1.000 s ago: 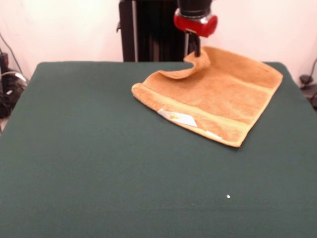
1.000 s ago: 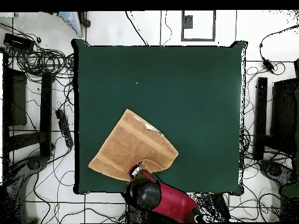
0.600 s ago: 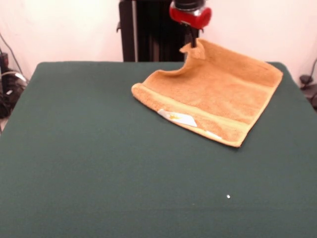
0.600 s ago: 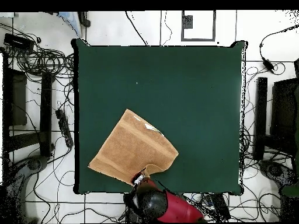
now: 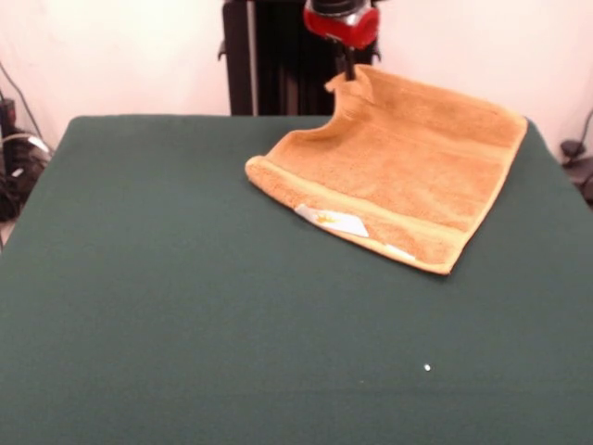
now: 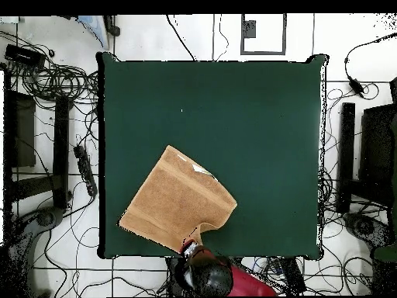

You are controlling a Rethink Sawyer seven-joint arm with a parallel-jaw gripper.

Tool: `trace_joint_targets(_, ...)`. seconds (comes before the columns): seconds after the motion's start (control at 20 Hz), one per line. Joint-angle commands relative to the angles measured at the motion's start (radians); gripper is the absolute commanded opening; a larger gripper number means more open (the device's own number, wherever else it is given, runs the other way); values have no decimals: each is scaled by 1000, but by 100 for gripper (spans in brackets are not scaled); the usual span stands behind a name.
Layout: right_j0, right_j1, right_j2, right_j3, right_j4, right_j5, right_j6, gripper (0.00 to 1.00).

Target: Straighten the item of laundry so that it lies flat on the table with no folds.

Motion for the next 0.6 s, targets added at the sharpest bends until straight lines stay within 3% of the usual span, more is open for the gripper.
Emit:
trace_joint_targets(0.05,-10,129,61,-15,-52,-129,164,0)
trace_joint_targets(0.6,50,241,28,-31,-72,-308,244,0)
